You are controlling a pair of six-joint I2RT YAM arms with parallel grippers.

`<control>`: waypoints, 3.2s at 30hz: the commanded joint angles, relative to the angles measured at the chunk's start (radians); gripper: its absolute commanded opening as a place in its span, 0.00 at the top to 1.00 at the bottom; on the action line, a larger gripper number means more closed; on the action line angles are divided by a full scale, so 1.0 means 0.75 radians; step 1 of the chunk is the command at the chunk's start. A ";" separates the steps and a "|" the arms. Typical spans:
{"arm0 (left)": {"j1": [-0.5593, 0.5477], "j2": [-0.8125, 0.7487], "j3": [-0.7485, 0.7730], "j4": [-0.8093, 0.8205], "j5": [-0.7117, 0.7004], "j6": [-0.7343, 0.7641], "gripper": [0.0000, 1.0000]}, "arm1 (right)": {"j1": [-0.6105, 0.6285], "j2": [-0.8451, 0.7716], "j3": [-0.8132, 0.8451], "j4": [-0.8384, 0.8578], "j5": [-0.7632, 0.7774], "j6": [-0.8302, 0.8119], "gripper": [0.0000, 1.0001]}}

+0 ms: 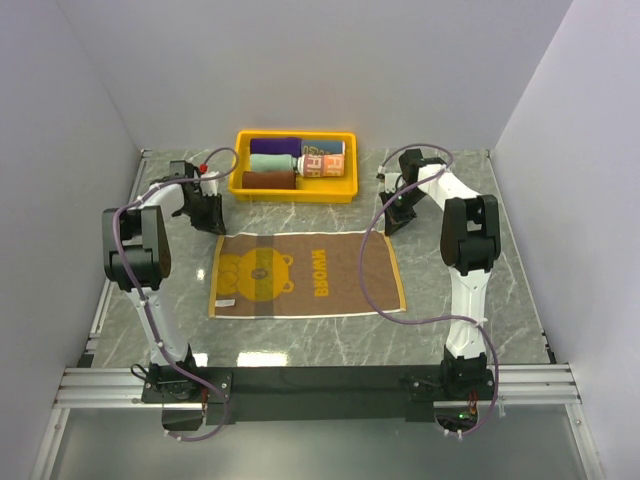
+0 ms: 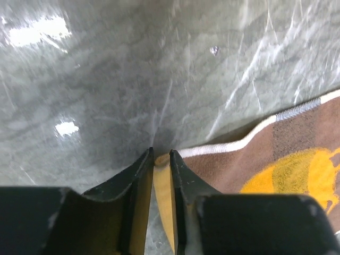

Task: Roll the towels
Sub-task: Fold the towel

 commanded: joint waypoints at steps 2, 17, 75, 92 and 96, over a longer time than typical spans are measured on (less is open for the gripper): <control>-0.006 0.060 0.045 0.009 -0.057 -0.002 0.76 | 0.000 -0.016 0.065 -0.022 -0.016 -0.018 1.00; 0.016 0.017 0.038 -0.075 -0.032 0.049 0.62 | -0.018 -0.002 0.112 -0.049 -0.025 -0.030 1.00; 0.043 0.021 0.312 -0.120 0.180 0.089 0.99 | -0.145 -0.012 0.288 -0.102 -0.161 -0.095 1.00; 0.135 -0.465 -0.174 -0.251 0.362 0.541 1.00 | -0.147 -0.362 -0.148 -0.311 -0.339 -0.543 1.00; 0.139 -0.541 -0.280 -0.326 0.346 0.680 1.00 | -0.147 -0.405 -0.268 -0.313 -0.319 -0.588 1.00</control>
